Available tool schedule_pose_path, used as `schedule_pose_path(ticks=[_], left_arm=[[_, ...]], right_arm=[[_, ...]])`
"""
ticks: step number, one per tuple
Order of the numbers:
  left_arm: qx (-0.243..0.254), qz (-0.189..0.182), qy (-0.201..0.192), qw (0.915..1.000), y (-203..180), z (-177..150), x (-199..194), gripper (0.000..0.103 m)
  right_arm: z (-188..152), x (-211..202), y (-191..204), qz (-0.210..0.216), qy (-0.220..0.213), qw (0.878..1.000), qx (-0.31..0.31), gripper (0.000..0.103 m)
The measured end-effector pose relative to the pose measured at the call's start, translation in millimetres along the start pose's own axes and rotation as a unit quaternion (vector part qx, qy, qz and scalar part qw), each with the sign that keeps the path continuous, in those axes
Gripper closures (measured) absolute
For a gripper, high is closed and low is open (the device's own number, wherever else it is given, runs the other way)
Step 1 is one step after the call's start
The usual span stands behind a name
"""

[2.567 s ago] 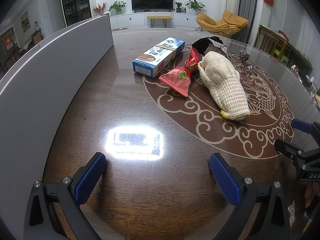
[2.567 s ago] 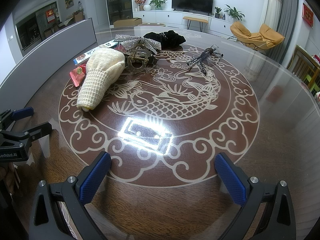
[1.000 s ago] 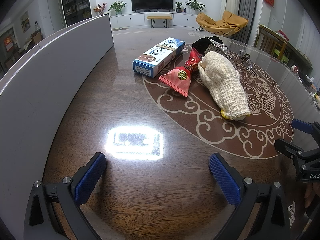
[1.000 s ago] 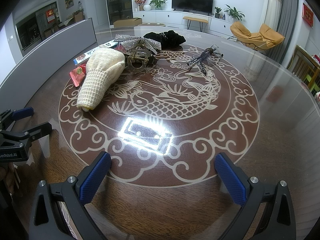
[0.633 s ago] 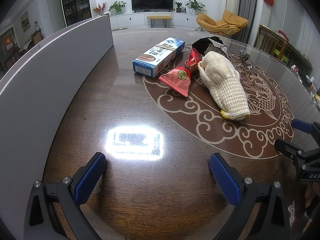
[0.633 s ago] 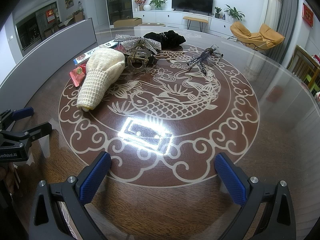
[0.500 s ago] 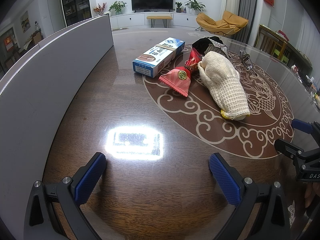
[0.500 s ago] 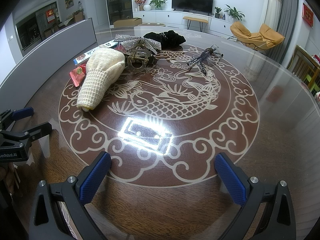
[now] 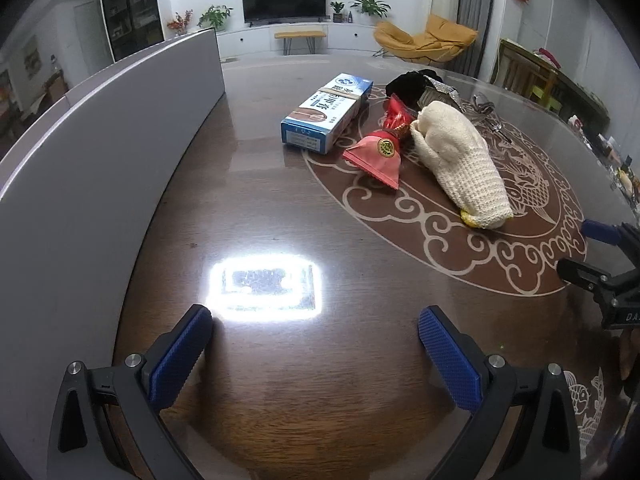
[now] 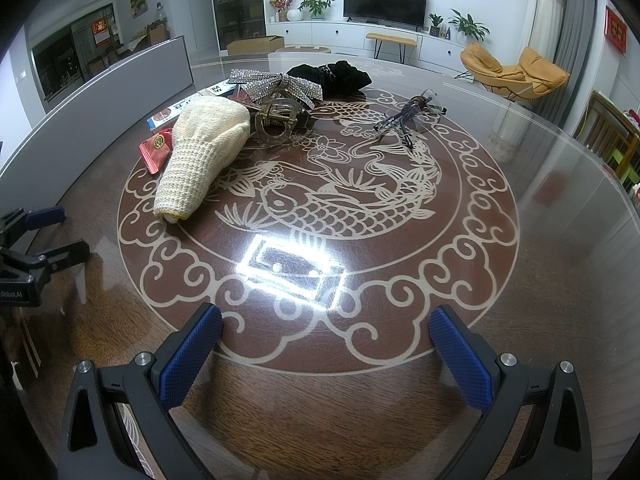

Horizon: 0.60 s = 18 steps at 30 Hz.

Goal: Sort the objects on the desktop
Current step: 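Reach the right gripper to the cream knit hat and grasp it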

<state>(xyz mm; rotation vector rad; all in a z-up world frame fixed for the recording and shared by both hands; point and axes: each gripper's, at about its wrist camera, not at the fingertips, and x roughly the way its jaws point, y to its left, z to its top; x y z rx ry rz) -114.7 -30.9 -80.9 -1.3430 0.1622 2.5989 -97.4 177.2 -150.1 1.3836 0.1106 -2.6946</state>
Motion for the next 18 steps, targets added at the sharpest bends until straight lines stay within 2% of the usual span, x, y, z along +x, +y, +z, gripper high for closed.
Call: schedule_pose_path(ticks=[2,6,9,14,15,16,18], left_arm=[[-0.001,0.000,0.000,1.0000,-0.1,0.4,-0.1,0.000],[0.000,0.001,-0.001,1.0000,-1.2,0.8,-0.1,0.000],[0.000,0.002,-0.001,1.0000,-1.5,0.2,-0.4,0.000],[-0.004,0.005,-0.002,1.0000,-1.4,-3.0,-2.2,0.000],[-0.005,0.005,-0.002,1.0000,-2.0,-3.1,-2.8,0.000],[-0.005,0.005,-0.002,1.0000,-2.4,-3.1,-2.9,0.000],[-0.005,0.005,-0.002,1.0000,-2.3,-3.2,-2.8,0.000]], right_arm=[[1.9,-0.2,-0.2,0.007,-0.003,1.000,0.008,0.000],[21.6,1.5,13.1,0.100,-0.013,0.994,0.042,0.000],[50.1,13.2,41.6,0.136,-0.017,0.990,0.040,0.000],[94.6,55.3,81.0,0.101,0.009,0.995,0.021,0.001],[99.4,60.8,84.0,0.091,0.007,0.996,0.021,0.011],[102.8,63.1,86.1,0.076,-0.002,0.997,0.017,0.029],[104.8,63.3,86.9,0.054,-0.014,0.998,0.006,0.049]])
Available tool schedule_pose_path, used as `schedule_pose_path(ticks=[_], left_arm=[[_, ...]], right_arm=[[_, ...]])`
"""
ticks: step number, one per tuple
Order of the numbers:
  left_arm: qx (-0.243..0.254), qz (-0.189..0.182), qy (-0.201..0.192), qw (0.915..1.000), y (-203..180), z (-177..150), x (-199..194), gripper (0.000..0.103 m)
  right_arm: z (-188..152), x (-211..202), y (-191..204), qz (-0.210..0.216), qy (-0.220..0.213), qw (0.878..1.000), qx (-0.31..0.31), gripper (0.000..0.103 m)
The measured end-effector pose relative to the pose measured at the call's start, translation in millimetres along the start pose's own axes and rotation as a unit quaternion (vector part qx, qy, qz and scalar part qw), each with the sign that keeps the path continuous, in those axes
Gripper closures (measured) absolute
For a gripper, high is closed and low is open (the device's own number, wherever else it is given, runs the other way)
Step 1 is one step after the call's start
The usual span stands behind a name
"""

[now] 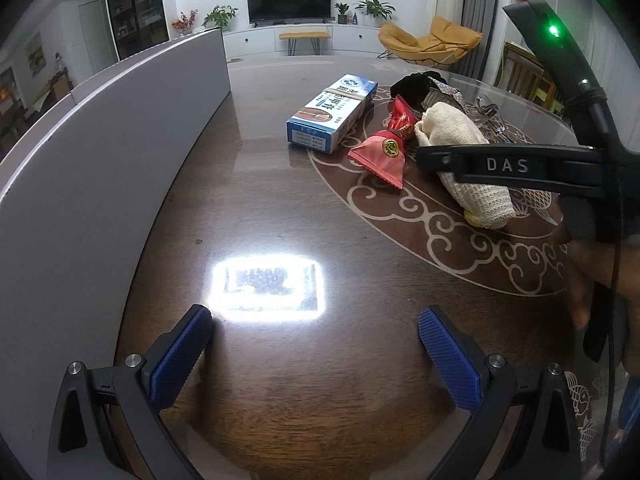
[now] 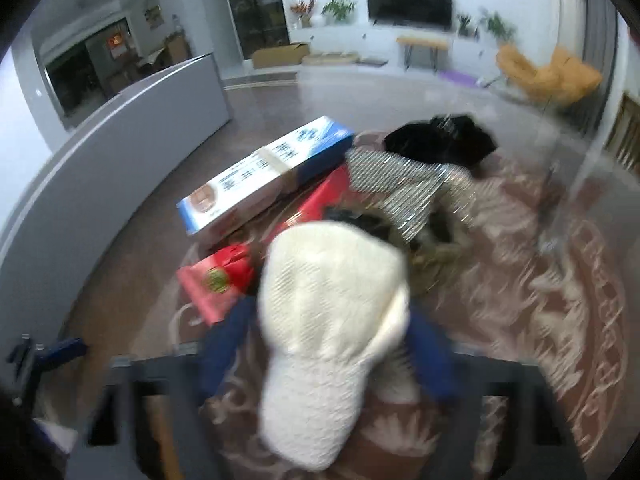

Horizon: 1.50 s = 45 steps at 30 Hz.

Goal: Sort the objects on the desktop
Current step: 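Reach the right gripper to the cream knit hat and grasp it, then grasp the red snack bag with the left gripper while the right gripper holds the cream hat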

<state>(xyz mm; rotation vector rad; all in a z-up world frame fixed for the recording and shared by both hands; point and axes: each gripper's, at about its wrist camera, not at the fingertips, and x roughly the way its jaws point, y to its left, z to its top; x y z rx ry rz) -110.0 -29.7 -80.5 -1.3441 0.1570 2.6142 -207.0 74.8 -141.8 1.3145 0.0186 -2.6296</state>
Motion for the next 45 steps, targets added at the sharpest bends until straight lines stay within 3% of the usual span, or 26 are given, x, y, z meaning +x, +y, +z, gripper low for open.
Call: schedule_pose_path(ticks=[4,14,23,28,29,30,31,32,33,38,42,44,45], left_arm=[[0.000,0.000,0.000,1.0000,-0.3,0.1,0.4,0.000],[-0.006,0.003,0.008,0.9999,-6.0,12.6,9.8,0.000],[0.018,-0.019,0.030,0.9992,-38.6,84.6,59.2,0.000],[0.032,-0.027,0.031,0.9987,-56.7,110.6,77.6,0.000],[0.039,-0.025,0.028,0.9985,-60.4,112.3,78.8,0.008],[0.047,-0.031,0.011,0.9984,-64.4,113.8,75.3,0.033],[0.050,-0.032,0.003,0.9982,-64.9,114.3,71.9,0.046],[0.052,-0.033,0.000,0.9981,-66.3,114.9,69.4,0.073],[0.052,-0.035,0.000,0.9980,-67.4,113.7,67.4,0.079],[0.043,-0.034,-0.013,0.9984,-64.8,79.3,40.1,0.079],[0.026,-0.029,-0.014,0.9991,-53.6,26.3,2.1,0.078],[0.016,-0.029,-0.015,0.9993,-48.8,3.0,-14.6,0.075],[0.015,-0.028,-0.017,0.9994,-47.0,-6.8,-21.6,0.067]], right_arm=[[-17.7,-18.1,-12.4,0.006,-0.001,1.000,-0.012,0.050],[-116.4,-93.6,-81.5,-0.027,-0.008,0.999,-0.036,0.048],[-118.5,-96.0,-87.0,-0.027,-0.009,0.999,-0.033,0.044],[-120.2,-95.4,-83.0,-0.032,-0.005,0.999,-0.039,0.032],[-119.9,-95.0,-84.7,-0.029,-0.004,0.999,-0.032,0.031],[-120.3,-96.0,-86.6,-0.026,-0.004,0.999,-0.029,0.031],[-120.6,-96.4,-86.7,-0.026,-0.004,0.999,-0.029,0.031],[-120.7,-96.3,-86.0,-0.028,-0.004,0.999,-0.030,0.031],[-120.8,-96.5,-85.6,-0.029,-0.004,0.999,-0.031,0.031],[-120.8,-96.4,-85.6,-0.029,-0.004,0.999,-0.031,0.031],[-120.6,-96.3,-85.8,-0.029,-0.004,0.999,-0.031,0.031],[-120.6,-96.2,-85.9,-0.029,-0.004,0.999,-0.031,0.031],[-120.5,-96.2,-85.9,-0.029,-0.004,0.999,-0.031,0.031]])
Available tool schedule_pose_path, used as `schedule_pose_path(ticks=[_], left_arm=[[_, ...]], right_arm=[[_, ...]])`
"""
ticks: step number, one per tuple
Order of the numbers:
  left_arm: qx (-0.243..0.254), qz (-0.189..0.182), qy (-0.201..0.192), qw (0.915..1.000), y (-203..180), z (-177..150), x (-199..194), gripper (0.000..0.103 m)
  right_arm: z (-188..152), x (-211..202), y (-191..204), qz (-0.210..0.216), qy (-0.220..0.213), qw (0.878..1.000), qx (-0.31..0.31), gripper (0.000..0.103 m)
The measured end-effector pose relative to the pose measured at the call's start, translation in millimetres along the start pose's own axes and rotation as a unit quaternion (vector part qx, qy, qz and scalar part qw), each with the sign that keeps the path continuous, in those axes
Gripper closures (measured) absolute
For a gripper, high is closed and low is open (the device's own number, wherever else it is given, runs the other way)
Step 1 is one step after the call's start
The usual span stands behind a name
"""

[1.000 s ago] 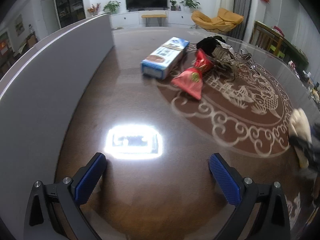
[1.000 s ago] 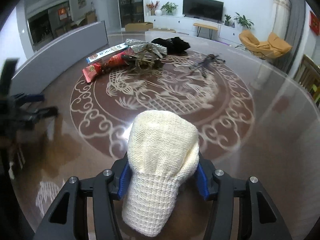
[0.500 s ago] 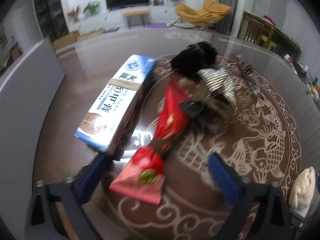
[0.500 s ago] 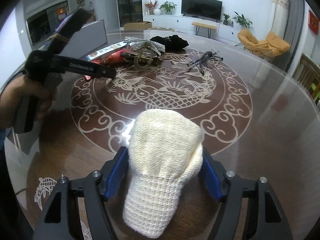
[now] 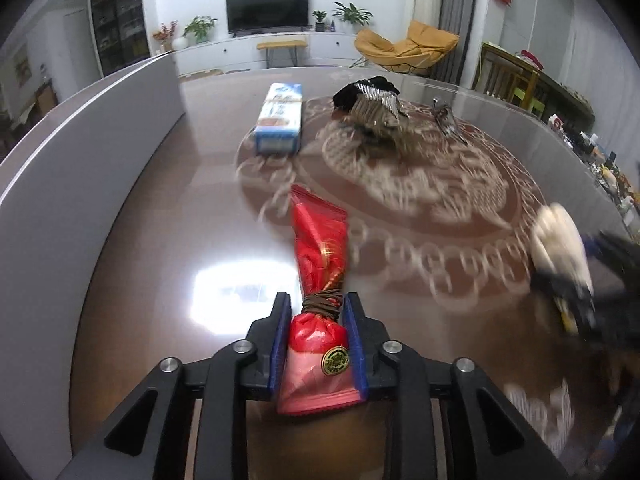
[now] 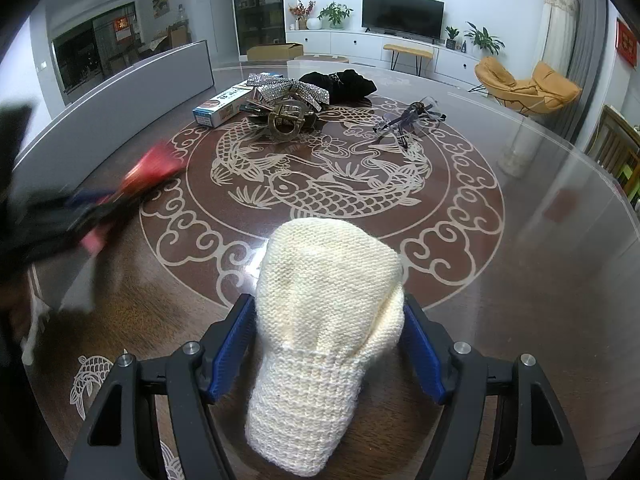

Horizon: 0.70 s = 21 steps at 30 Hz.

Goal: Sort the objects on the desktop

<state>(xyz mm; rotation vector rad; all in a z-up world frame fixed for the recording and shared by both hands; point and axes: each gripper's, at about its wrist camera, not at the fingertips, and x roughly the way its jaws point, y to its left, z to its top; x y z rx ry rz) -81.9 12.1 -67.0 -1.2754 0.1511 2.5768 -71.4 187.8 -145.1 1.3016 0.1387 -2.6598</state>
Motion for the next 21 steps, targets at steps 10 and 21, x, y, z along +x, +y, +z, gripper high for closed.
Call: schedule_pose_path(ticks=[10,21], left_arm=[[0.014,0.007,0.022,0.9996,-2.3,14.5,25.3,0.000],[0.011,0.006,0.021,0.9997,-2.7,13.3,25.8,0.000]], right_arm=[[0.1,5.3,-0.5,-0.001,0.014,1.000,-0.004,0.004],[-0.6,7.2,0.6,0.001,0.019,1.000,-0.007,0.000]])
